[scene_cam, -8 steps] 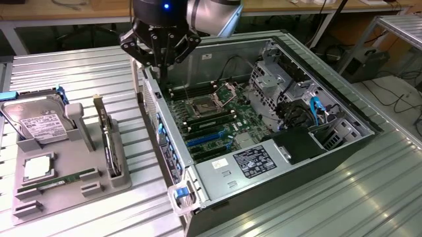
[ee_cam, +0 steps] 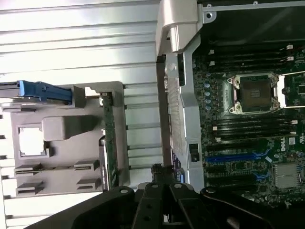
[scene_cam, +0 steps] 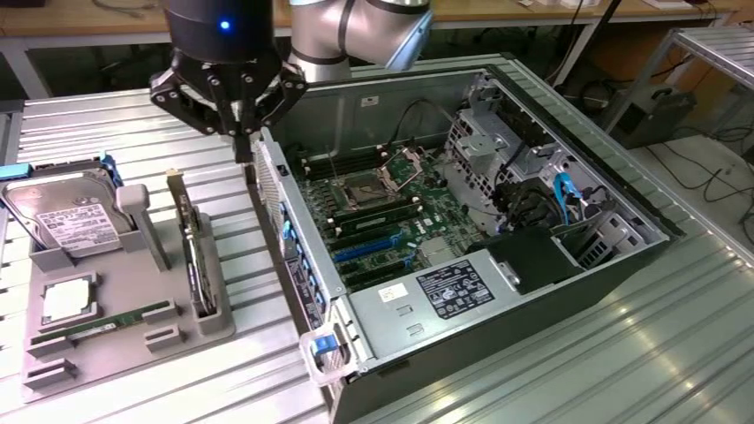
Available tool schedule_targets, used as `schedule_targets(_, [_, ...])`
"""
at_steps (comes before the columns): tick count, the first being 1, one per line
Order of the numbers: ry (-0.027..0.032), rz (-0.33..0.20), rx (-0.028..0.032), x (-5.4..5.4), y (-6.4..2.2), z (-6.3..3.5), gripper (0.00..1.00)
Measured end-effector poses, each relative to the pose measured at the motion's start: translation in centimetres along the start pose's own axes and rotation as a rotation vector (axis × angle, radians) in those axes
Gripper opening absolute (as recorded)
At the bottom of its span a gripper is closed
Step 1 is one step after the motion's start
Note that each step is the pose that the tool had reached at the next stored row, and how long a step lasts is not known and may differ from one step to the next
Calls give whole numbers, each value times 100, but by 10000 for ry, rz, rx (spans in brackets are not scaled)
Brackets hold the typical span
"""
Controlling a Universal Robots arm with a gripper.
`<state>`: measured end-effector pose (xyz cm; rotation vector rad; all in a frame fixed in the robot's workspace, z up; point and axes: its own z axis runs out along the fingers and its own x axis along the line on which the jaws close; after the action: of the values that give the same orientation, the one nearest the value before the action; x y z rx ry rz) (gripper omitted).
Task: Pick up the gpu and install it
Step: 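Reach for the gpu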
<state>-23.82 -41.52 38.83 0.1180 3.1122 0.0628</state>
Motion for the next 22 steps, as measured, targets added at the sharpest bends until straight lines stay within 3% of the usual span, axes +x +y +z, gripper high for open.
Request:
schedule_targets(12, [-15,-3,149,713,-62,182,11])
schedule_targets(22, [-12,-5,162,713,-63,182,11])
